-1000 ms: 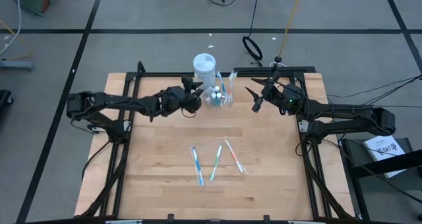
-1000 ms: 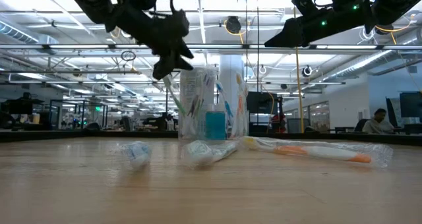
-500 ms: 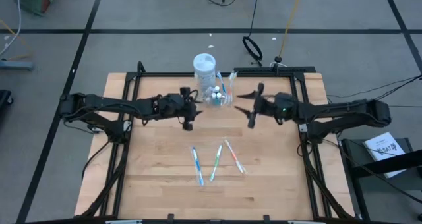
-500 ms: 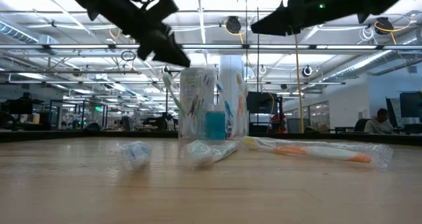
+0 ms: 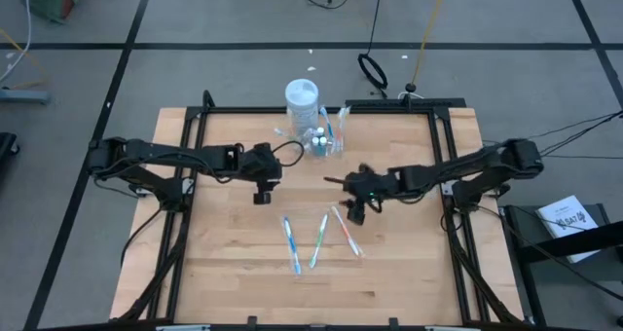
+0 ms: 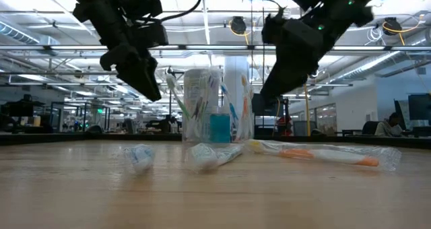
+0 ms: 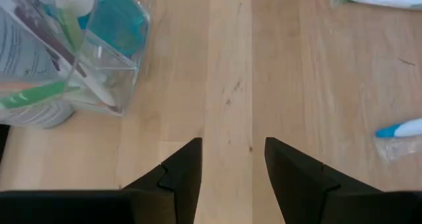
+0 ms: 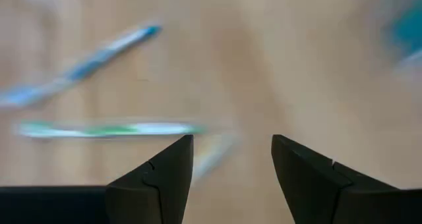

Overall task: Pick & Place toothbrushing station
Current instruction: Put the orange toothbrush into the transparent organizer

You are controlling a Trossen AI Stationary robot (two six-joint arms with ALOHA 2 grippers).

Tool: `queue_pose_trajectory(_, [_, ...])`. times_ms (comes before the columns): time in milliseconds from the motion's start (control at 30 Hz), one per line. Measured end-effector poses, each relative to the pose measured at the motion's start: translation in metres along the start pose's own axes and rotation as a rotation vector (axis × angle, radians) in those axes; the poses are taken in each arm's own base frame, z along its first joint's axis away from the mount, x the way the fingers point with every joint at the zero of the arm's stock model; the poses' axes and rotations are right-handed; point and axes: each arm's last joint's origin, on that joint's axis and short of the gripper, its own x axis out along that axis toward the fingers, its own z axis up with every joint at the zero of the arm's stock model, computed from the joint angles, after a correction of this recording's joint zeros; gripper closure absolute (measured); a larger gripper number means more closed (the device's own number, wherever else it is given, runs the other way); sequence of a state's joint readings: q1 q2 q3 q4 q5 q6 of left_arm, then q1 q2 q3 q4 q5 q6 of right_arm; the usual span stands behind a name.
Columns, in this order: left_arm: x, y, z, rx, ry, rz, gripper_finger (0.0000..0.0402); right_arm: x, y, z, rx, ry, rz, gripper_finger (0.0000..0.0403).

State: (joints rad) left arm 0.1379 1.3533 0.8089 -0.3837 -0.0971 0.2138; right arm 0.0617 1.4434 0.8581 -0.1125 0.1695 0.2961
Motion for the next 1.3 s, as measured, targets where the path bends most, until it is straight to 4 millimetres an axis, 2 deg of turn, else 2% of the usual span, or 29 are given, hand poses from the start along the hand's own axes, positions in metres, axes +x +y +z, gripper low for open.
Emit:
queue_pose_trajectory(67, [0.0, 0.0, 0.001, -0.002, -0.007, 0.001, 0.0231, 0.011, 0.002, -0.004, 0.112, 0.061, 0.102, 0.0204])
queue_pose_trajectory(133, [0.0, 0.0, 0.003, -0.015, -0.028, 0.005, 0.0231, 0.02, 0.003, -0.011, 0.145, 0.122, 0.125, 0.0204])
queue_pose_trajectory(333, [0.0, 0.001, 0.004, -0.017, -0.041, 0.007, 0.0231, 0.052, 0.001, -0.023, 0.161, 0.202, 0.231, 0.0204])
queue_pose_trajectory(467, [0.0, 0.001, 0.004, -0.015, -0.042, 0.007, 0.0231, 0.071, -0.007, -0.031, 0.178, 0.227, 0.223, 0.0204])
queue_pose_trajectory(667, [0.0, 0.001, 0.004, -0.014, -0.044, 0.008, 0.0231, 0.085, -0.014, -0.03, 0.1, 0.182, 0.256, 0.0212])
queue_pose_trajectory(1067, [0.0, 0.001, 0.004, -0.014, -0.044, 0.007, 0.0231, 0.083, -0.025, -0.025, 0.068, 0.148, 0.262, 0.0346])
queue_pose_trajectory(1300, [0.0, 0.001, 0.004, -0.013, -0.044, 0.007, 0.0231, 0.049, -0.042, 0.007, -0.005, -0.024, 0.243, 0.0386])
